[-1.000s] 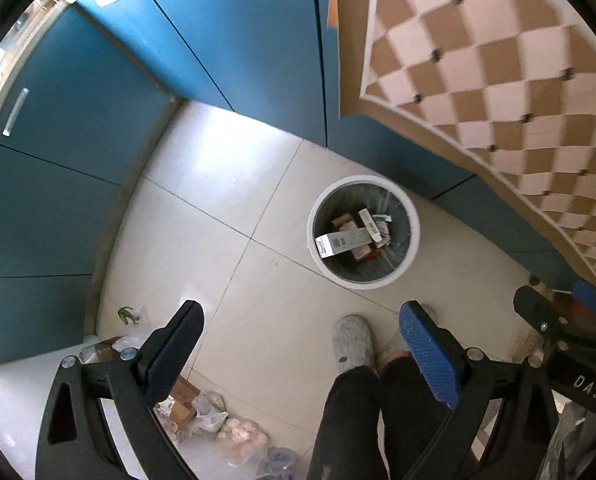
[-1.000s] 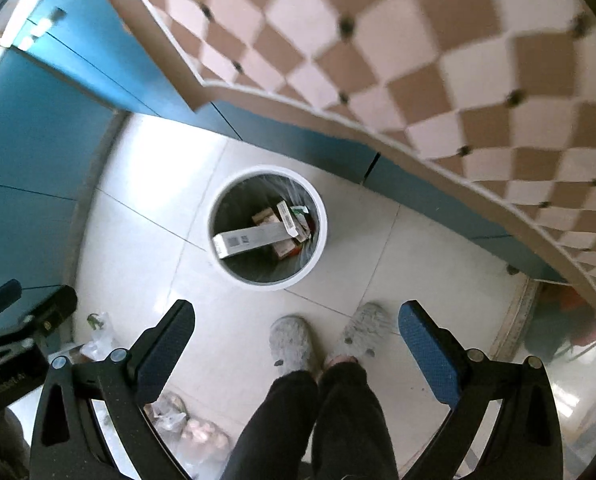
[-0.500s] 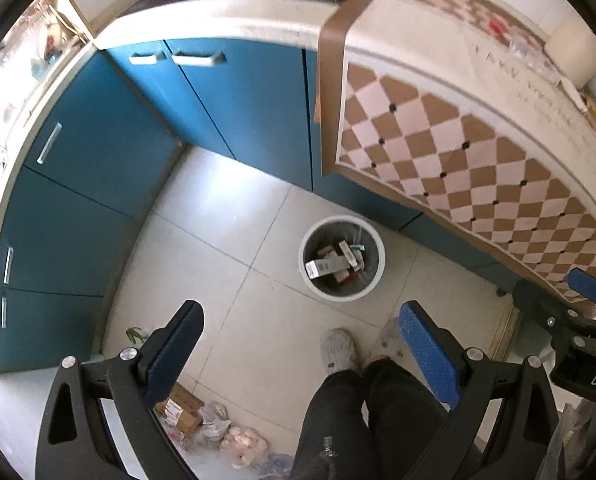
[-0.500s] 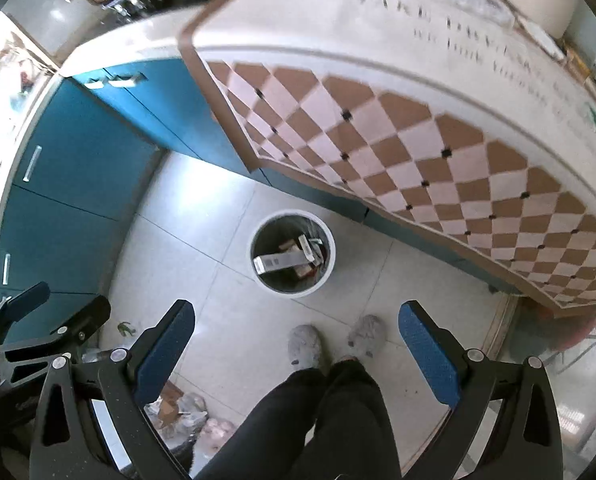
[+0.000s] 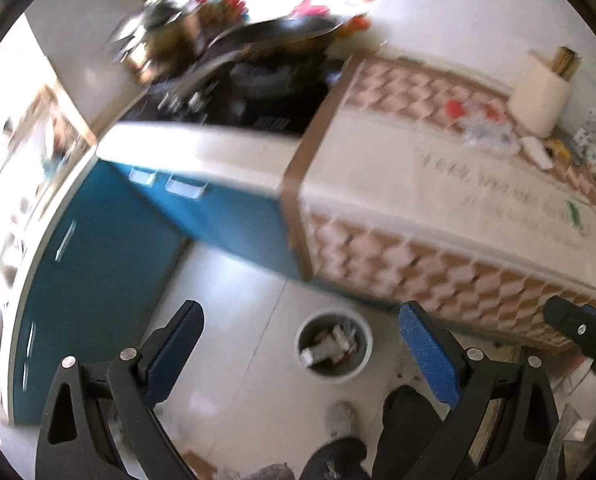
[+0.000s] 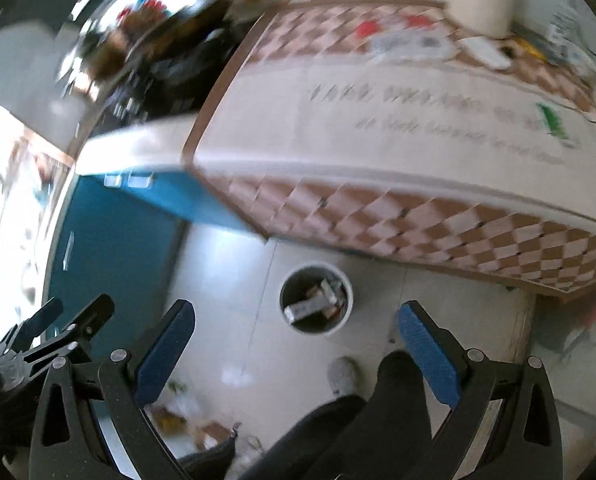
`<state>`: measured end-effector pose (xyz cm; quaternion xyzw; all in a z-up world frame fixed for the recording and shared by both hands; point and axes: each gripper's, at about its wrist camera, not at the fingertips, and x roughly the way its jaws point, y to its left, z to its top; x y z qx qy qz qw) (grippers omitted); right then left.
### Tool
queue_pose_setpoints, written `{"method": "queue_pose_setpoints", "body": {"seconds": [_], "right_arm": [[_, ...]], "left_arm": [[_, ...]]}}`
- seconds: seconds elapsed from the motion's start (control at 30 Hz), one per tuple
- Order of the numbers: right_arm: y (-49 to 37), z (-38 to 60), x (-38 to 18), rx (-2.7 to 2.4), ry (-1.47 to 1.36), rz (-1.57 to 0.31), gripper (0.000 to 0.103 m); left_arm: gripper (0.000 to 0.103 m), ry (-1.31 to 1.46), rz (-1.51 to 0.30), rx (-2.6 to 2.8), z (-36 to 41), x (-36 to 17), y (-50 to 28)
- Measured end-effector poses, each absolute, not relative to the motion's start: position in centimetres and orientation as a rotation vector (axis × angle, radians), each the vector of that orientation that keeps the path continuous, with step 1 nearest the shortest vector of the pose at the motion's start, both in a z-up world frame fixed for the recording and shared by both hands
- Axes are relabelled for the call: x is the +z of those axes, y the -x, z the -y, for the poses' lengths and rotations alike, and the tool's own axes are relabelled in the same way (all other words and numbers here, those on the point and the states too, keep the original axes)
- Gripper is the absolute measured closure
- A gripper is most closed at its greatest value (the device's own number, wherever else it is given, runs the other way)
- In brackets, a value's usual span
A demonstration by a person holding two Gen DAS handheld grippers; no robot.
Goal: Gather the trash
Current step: 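Raise both tools back toward the counter, then grasp the white tissue with the left tool while the right grasps the green sachet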
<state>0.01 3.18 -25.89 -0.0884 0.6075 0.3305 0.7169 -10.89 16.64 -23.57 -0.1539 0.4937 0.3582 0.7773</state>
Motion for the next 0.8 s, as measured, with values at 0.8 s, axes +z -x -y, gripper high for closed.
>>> {"method": "queue_pose_setpoints", "body": {"seconds": [0.8], "right_arm": [[-39.0,11.9,-38.1,0.146,-0.012,-1.443,0.015]], "left_arm": [[0.000,0.179,-1.319,0.549,-9.5,-30.4,-29.0]]}}
